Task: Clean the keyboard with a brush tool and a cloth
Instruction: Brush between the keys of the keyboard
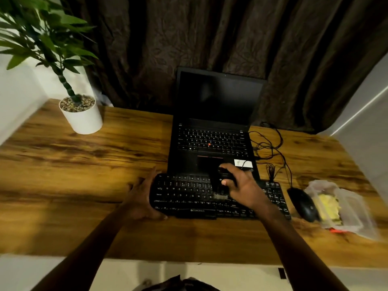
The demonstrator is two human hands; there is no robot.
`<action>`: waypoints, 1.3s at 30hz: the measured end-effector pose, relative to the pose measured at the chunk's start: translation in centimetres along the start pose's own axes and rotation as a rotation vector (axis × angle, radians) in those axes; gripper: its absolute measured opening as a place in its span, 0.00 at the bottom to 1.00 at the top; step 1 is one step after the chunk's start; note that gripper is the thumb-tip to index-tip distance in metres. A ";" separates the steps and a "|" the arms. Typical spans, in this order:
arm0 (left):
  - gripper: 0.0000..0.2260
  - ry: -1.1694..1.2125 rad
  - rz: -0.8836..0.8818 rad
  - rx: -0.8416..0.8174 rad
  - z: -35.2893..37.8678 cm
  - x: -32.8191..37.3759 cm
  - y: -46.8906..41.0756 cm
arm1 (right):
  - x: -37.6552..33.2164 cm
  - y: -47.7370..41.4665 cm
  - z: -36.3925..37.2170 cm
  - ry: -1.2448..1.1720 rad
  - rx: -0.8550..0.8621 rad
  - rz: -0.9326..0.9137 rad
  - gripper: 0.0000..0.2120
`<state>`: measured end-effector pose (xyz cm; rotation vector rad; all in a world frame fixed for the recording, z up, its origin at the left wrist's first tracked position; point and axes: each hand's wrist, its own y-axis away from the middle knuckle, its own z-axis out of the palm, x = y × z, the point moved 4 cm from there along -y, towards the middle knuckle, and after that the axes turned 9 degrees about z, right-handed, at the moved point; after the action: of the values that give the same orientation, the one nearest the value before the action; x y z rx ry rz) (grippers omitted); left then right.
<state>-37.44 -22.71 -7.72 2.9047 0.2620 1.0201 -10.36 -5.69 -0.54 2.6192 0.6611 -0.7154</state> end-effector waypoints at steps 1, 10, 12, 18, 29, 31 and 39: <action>0.70 -0.002 0.000 -0.004 0.0 0.0 0.0 | -0.4 0.0 0.3 -0.001 0.002 -0.005 0.22; 0.69 -0.008 0.027 -0.024 -0.2 0.7 0.1 | 0.4 0.4 -1.1 -0.021 0.008 -0.042 0.22; 0.70 -0.032 0.025 -0.022 0.1 0.3 0.0 | 1.4 0.7 -1.7 -0.005 0.016 -0.002 0.23; 0.69 -0.059 0.009 -0.011 -0.1 0.4 -0.1 | -0.3 1.3 -0.9 -0.013 -0.006 -0.037 0.21; 0.69 0.046 0.030 0.003 -0.1 0.2 0.1 | 1.4 1.9 -2.6 0.015 0.016 0.036 0.23; 0.70 0.032 0.034 -0.003 -0.2 0.3 0.1 | 0.9 2.1 -2.3 0.041 -0.005 0.011 0.23; 0.73 -0.024 0.031 -0.002 -0.1 0.2 0.0 | 2.2 2.3 -4.6 0.080 0.015 0.000 0.22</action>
<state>-37.37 -22.69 -7.51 2.9265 0.2154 0.9883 -5.77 -4.83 2.44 2.6734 0.6815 -0.6203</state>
